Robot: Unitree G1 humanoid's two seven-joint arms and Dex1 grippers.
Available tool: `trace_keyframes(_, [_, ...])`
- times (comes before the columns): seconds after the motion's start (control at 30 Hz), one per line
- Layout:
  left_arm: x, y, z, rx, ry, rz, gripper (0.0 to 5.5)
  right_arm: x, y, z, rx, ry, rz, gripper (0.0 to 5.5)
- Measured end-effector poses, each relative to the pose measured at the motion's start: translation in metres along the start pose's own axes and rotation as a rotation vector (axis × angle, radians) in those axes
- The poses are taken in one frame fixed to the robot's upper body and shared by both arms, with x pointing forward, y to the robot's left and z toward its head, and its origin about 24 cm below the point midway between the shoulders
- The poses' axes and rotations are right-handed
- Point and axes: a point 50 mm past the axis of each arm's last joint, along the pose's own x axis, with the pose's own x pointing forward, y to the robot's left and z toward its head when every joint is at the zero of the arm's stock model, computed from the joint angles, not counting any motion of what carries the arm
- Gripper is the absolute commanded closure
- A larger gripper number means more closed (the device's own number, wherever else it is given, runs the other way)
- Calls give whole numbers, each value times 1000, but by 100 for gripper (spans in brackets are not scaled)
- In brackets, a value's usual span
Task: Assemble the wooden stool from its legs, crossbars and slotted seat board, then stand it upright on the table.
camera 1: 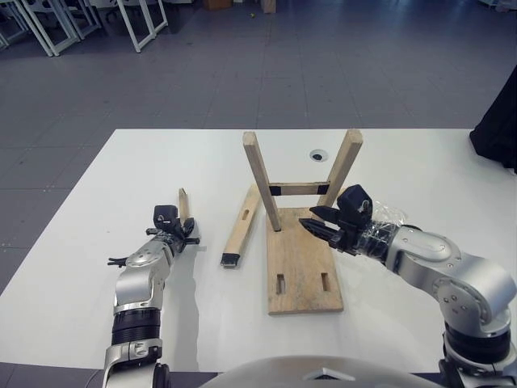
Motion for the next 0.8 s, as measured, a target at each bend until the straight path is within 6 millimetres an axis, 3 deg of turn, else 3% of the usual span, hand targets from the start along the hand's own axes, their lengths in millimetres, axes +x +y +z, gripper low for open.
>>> trace_keyframes(0.1, [0,3,-2,-12,-19,13,506,1,0,1,-3,-1,-4,375])
trace_keyframes(0.17, [-1,2,-5,-47,-45,11,506,1,0,1,-3,1,-2,375])
trace_keyframes(0.27, [-10,-2,-9,-239,-134,-94,506,1,-1,1,-1,1,-4,375])
trace_keyframes(0.33, [-24,-1,-12,-409,-206,-228,506,2,-3,1,0,3,-6,346])
trace_keyframes(0.47, [-60,-3,41,-619,-479,-605,506,2,-13,6,15,-10,-30,274])
trace_keyframes(0.6, [-95,-8,77,-788,-645,-982,506,6,-17,15,139,-111,13,269])
trace_keyframes(0.7, [-117,-21,98,-802,-695,-1238,506,7,-14,31,307,-259,173,269])
trace_keyframes(0.8, [-126,-44,107,-809,-647,-1445,506,2,-13,50,457,-385,358,269])
